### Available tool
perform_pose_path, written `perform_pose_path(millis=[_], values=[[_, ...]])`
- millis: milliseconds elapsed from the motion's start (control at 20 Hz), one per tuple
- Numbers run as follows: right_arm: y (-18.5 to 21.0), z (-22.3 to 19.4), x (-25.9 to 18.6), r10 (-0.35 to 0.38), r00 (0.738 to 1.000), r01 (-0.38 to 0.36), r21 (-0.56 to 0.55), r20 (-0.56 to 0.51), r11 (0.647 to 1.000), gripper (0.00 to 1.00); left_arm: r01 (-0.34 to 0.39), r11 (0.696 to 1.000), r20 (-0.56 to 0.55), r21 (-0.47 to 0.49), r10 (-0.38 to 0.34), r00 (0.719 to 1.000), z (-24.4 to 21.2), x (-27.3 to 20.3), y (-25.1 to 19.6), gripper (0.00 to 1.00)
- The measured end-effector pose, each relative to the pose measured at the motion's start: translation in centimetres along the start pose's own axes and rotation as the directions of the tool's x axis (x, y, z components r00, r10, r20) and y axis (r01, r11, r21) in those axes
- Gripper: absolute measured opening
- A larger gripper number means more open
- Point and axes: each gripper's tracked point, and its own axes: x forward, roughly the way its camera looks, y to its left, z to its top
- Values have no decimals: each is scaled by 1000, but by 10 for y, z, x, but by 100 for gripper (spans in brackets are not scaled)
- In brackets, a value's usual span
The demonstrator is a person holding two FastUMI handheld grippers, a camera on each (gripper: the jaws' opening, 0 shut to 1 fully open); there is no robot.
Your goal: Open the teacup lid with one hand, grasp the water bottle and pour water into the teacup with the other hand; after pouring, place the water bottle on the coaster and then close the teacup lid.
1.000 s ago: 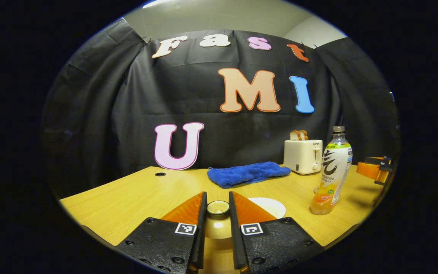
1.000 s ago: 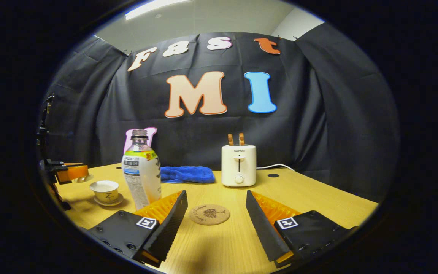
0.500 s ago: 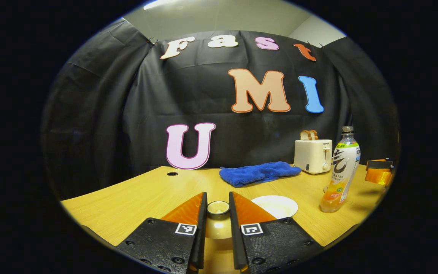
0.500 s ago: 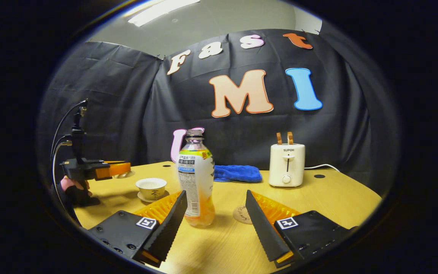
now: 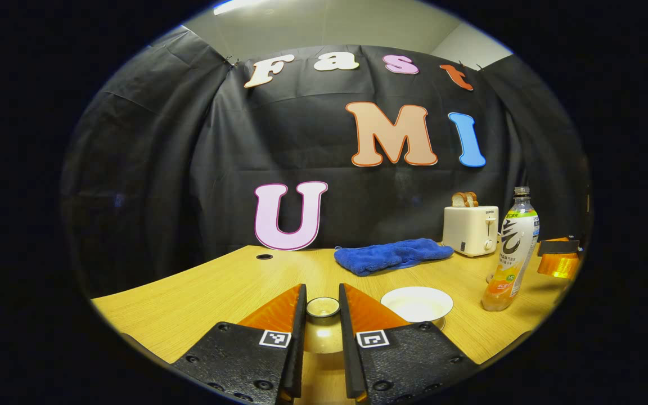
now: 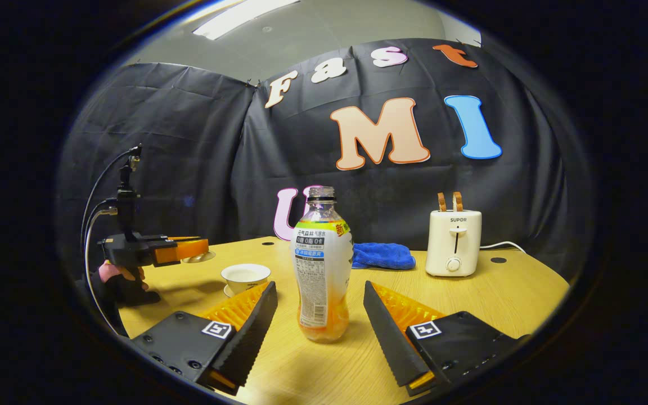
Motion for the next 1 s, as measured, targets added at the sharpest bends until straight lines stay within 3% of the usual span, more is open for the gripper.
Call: perform_pose_path(millis=[100, 800, 900, 1000], values=[[-2, -2, 7, -18, 1000, 18, 0, -12, 1000, 94, 0, 1000, 0, 0, 0, 1000, -1, 0, 0, 28], [4, -28, 57, -58, 984, 56, -12, -167, 998, 98, -2, 1000, -1, 0, 2, 1000, -2, 0, 1, 28], [4, -30, 60, -70, 981, 68, -19, -181, 998, 94, -2, 1000, -1, -1, 2, 1000, -1, 1, 1, 28], [-2, -34, 63, -98, 977, 96, -21, -191, 995, 81, -1, 1000, -1, -1, 1, 1000, -1, 0, 1, 28]])
